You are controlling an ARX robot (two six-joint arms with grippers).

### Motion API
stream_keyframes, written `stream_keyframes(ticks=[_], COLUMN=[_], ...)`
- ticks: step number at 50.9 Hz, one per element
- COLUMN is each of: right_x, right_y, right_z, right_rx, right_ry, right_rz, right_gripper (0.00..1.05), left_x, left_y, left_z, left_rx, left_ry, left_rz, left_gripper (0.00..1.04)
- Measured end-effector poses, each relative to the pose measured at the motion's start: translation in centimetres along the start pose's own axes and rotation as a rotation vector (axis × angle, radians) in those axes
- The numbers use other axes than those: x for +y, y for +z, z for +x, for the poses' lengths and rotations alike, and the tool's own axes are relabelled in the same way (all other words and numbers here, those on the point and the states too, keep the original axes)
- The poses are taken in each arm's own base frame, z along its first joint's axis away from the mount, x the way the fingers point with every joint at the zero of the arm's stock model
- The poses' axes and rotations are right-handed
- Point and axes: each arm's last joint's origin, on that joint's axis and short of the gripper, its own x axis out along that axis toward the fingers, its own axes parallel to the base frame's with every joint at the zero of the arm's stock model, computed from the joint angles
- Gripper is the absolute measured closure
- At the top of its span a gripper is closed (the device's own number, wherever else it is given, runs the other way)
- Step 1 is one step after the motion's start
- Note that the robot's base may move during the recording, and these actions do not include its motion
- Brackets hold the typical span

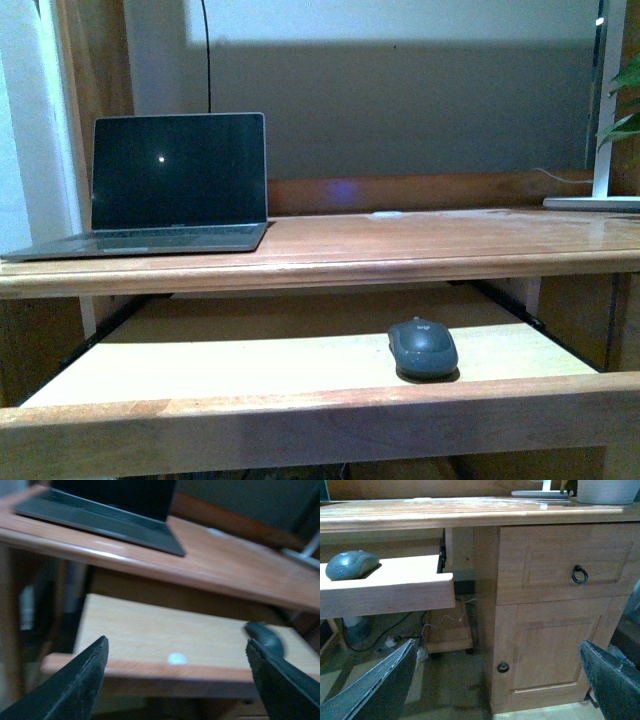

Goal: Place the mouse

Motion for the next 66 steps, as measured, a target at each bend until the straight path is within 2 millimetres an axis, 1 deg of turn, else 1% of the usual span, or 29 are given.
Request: stream_keyframes(ticks=[2, 3, 5, 7, 8, 13, 15, 16, 18, 20, 23, 24, 27, 29, 30, 32, 33, 35, 36, 38, 41, 43, 44, 49, 52, 53, 56, 61, 66], right_x=[0.0, 0.0, 0.0, 0.0, 0.0, 0.0, 0.0, 0.0, 0.1, 0.3, 1.0, 1.1, 2.0, 2.8, 3.1, 4.0, 4.3, 5.3, 5.6, 6.7, 8.4, 9.4, 10.0, 12.7, 14.8, 15.1, 17.3, 19.2, 20.6], right_y=[0.0, 0.0, 0.0, 0.0, 0.0, 0.0, 0.0, 0.0, 0.0, 0.7, 2.5, 2.9, 4.8, 6.2, 6.5, 7.3, 7.4, 7.7, 7.8, 8.1, 8.0, 7.6, 7.8, 8.5, 9.0, 9.1, 8.9, 8.2, 7.4], right_z=[0.0, 0.0, 0.0, 0.0, 0.0, 0.0, 0.0, 0.0, 0.2, 0.8, 2.2, 2.5, 4.1, 5.6, 6.1, 7.7, 8.1, 9.8, 10.1, 11.5, 13.4, 14.2, 14.7, 16.4, 17.6, 17.8, 18.8, 19.4, 19.8], right_rx=[0.0, 0.0, 0.0, 0.0, 0.0, 0.0, 0.0, 0.001, 0.008, -0.004, -0.03, -0.036, -0.06, -0.07, -0.071, -0.051, -0.041, -0.002, 0.005, 0.033, 0.087, 0.115, 0.12, 0.146, 0.158, 0.161, 0.187, 0.228, 0.245], right_ry=[0.0, 0.0, 0.0, 0.0, 0.0, 0.0, 0.0, 0.003, 0.025, 0.038, 0.064, 0.069, 0.096, 0.113, 0.114, 0.124, 0.126, 0.133, 0.132, 0.135, 0.155, 0.164, 0.166, 0.198, 0.213, 0.217, 0.237, 0.258, 0.259], right_rz=[0.0, 0.0, 0.0, 0.0, 0.0, 0.0, 0.0, 0.002, 0.031, 0.073, 0.113, 0.118, 0.136, 0.14, 0.141, 0.143, 0.142, 0.133, 0.131, 0.114, 0.085, 0.062, 0.049, 0.012, -0.013, -0.015, -0.042, -0.07, -0.097], right_gripper=[0.07, 0.07, 0.07, 0.07, 0.07, 0.07, 0.07, 0.07, 0.07, 0.07, 0.07, 0.07, 0.07, 0.07, 0.07, 0.07, 0.07, 0.07, 0.07, 0.07, 0.07, 0.07, 0.07, 0.07, 0.07, 0.07, 0.07, 0.07, 0.07], left_x=[0.2, 0.3, 0.5, 1.0, 1.1, 1.5, 1.7, 1.7, 1.9, 2.2, 2.4, 2.5, 2.7, 3.0, 3.1, 3.5, 3.6, 3.8, 3.9, 3.9, 4.0, 4.0, 4.0, 4.1, 4.1, 4.2, 4.2, 4.3, 4.5], left_y=[-1.2, -1.5, -2.8, -4.1, -4.4, -4.5, -4.6, -4.7, -4.9, -5.6, -5.8, -5.8, -6.0, -6.1, -6.1, -6.2, -6.2, -6.3, -6.4, -6.6, -6.8, -6.9, -7.0, -7.2, -7.4, -7.4, -7.5, -8.0, -8.6], left_z=[-1.9, -2.4, -4.1, -5.6, -6.1, -7.0, -7.1, -7.3, -7.6, -7.9, -8.2, -8.2, -8.3, -8.3, -8.3, -8.4, -8.4, -8.4, -8.4, -8.4, -8.4, -8.4, -8.4, -8.4, -8.4, -8.4, -8.4, -8.4, -8.3], left_rx=[0.001, 0.002, 0.009, 0.007, -0.007, -0.061, -0.068, -0.07, -0.054, -0.045, -0.061, -0.062, -0.064, -0.061, -0.062, -0.063, -0.064, -0.065, -0.065, -0.063, -0.061, -0.06, -0.058, -0.058, -0.057, -0.057, -0.06, -0.067, -0.059], left_ry=[0.084, 0.102, 0.162, 0.169, 0.166, 0.156, 0.154, 0.157, 0.16, 0.154, 0.152, 0.155, 0.15, 0.122, 0.122, 0.14, 0.149, 0.165, 0.167, 0.162, 0.16, 0.161, 0.161, 0.162, 0.162, 0.163, 0.162, 0.161, 0.162], left_rz=[0.079, 0.088, 0.152, 0.194, 0.2, 0.222, 0.226, 0.231, 0.237, 0.242, 0.242, 0.241, 0.244, 0.247, 0.247, 0.248, 0.248, 0.248, 0.248, 0.248, 0.248, 0.248, 0.248, 0.248, 0.248, 0.248, 0.248, 0.248, 0.248], left_gripper=[0.3, 0.32, 0.39, 0.48, 0.52, 0.68, 0.72, 0.77, 0.82, 0.91, 1.01, 1.03, 1.02, 1.02, 1.02, 1.02, 1.02, 1.02, 1.02, 1.02, 1.02, 1.02, 1.02, 1.02, 1.02, 1.02, 1.02, 1.02, 1.02])
